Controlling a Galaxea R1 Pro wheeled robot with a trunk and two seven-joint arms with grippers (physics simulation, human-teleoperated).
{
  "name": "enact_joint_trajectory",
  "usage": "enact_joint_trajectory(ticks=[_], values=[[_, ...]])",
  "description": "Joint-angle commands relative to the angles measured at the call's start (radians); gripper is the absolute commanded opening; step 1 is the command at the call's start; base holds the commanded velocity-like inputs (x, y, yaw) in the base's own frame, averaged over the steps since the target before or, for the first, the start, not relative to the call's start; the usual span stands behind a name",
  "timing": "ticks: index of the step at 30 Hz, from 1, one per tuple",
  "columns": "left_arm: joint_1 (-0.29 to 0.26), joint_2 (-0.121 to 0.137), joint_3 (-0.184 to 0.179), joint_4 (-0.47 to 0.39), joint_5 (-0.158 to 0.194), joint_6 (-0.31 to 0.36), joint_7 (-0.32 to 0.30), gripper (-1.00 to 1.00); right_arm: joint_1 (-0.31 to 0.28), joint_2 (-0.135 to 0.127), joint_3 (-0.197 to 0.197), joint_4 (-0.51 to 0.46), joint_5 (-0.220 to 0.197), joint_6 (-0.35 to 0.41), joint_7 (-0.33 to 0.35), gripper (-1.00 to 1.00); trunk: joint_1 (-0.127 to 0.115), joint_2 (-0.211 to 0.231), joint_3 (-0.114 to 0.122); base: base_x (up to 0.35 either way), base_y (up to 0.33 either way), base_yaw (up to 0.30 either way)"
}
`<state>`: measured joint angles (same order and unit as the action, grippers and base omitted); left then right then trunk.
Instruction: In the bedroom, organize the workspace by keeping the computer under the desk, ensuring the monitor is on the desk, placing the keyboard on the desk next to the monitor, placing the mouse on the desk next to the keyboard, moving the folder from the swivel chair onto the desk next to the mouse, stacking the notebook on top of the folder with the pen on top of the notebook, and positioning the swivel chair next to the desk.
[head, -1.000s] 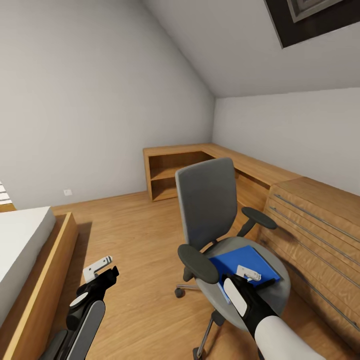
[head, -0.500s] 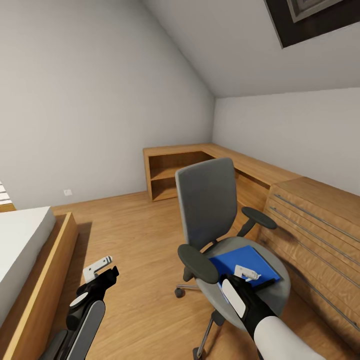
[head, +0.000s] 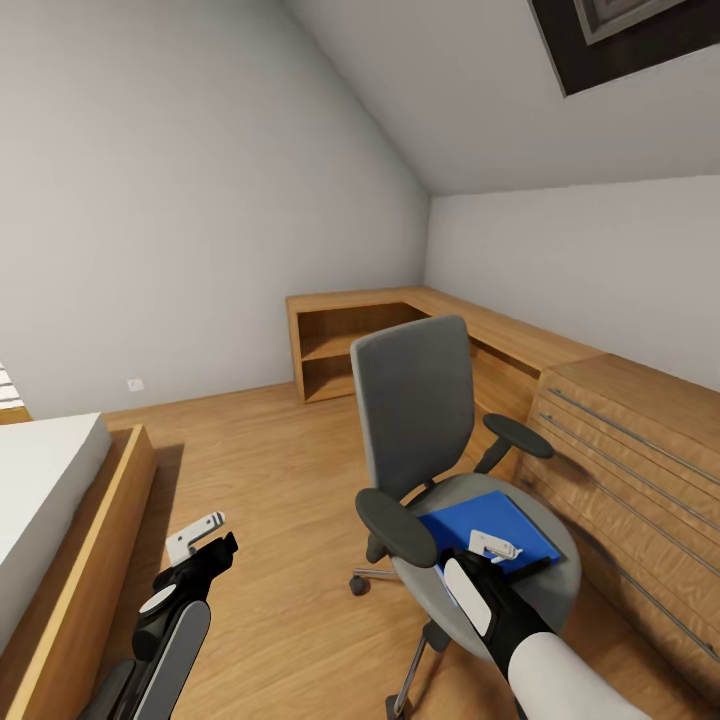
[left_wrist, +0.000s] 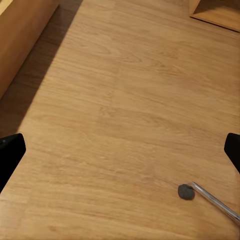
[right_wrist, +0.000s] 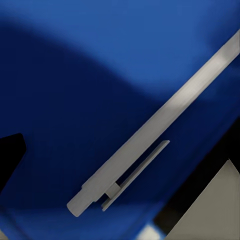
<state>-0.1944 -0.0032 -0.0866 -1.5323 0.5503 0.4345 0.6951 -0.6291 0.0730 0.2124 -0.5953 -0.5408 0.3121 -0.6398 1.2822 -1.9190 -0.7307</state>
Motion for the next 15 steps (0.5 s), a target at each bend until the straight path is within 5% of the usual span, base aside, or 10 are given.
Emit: enact_joint_trajectory(ticks=[1,15], values=[[-0.001,0.0,-0.001,-0.001,0.007,0.003,0.007,1.0,-0.001,-0.001,0.005,-0.001,-0.007,0.005,-0.008,1.0,0.0,-0.001,-0.001,0.0,0.0,0.0],[0.0,0.001,-0.001,-0.001,0.005,0.003,0.007,1.0,0.0,-0.001,0.005,-0.001,-0.007,0.005,-0.008,1.0,0.0,-0.001,-0.001,0.0,0.0,0.0]])
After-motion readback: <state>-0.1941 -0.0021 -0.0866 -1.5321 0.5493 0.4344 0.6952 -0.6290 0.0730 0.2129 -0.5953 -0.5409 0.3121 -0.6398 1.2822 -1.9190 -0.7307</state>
